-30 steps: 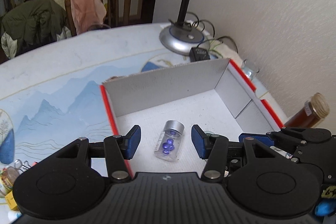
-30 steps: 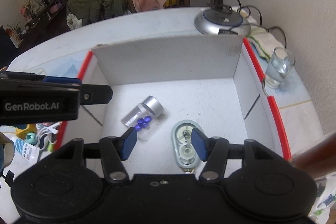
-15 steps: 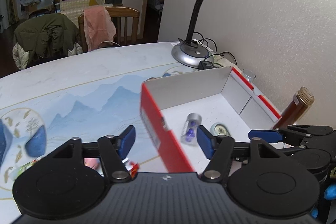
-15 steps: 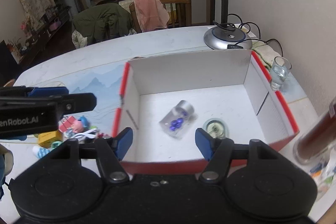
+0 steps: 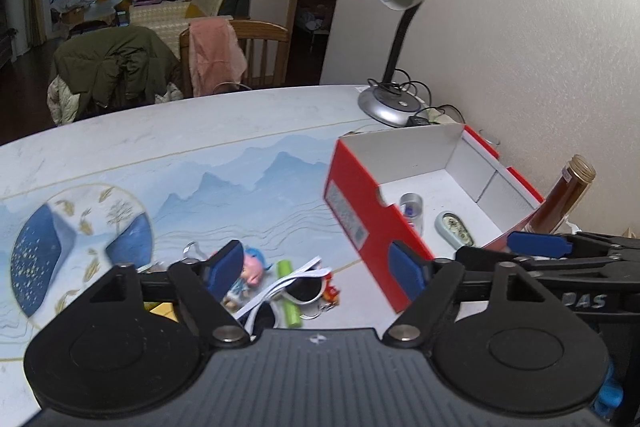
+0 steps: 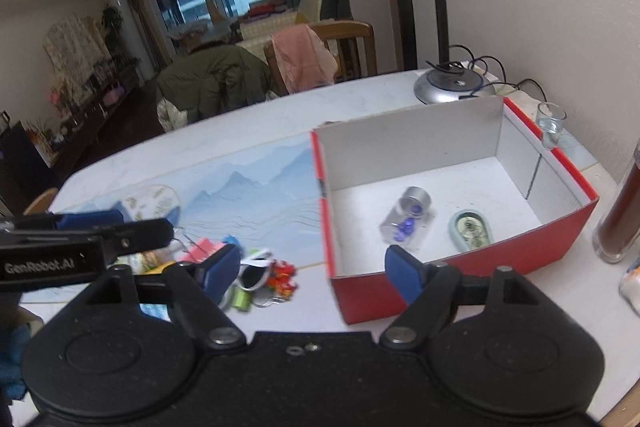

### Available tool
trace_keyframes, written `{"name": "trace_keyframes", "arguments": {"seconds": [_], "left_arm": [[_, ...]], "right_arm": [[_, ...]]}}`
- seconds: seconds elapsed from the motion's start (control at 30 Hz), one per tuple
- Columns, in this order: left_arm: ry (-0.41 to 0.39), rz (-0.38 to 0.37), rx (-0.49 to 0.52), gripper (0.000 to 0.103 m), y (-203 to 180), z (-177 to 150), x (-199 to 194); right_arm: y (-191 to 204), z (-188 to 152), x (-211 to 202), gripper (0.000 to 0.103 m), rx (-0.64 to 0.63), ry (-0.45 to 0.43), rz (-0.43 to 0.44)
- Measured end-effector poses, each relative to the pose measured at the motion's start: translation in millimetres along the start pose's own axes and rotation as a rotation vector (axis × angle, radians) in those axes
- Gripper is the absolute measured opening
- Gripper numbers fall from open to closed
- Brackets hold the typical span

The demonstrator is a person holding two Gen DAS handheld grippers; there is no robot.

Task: Organize rigid objects
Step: 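Open both grippers to release the jar and tape roller, withdraw, then reach the left gripper to the green-capped jar while the right gripper reaches the white sunglasses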

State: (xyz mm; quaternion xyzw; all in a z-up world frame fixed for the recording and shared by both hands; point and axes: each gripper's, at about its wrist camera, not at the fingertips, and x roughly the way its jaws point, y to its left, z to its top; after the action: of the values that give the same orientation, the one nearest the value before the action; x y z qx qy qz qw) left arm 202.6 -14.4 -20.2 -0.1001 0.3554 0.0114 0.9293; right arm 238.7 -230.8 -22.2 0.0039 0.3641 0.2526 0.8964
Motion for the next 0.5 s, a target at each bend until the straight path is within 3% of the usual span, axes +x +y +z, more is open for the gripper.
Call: {"name": "trace_keyframes", "arguments": {"seconds": [0.13,0.37,0.5], "left_arm": [[-0.02,0.003,-0.023,0.082,22,-11,-9],[-0.078,-0.006,-0.04,0.103,58,-24,-25],[-0.115,-0.002,-0.046,0.103,77,-31,-30]], "right_arm": [[18,-5,-6,0.086,-0.009,-0.039,0.012],[44,-13,-3,0.093,-0.026,-0.055,0.033],[58,-17,4,0.093,-0.048,-0.034,0.036]]}}
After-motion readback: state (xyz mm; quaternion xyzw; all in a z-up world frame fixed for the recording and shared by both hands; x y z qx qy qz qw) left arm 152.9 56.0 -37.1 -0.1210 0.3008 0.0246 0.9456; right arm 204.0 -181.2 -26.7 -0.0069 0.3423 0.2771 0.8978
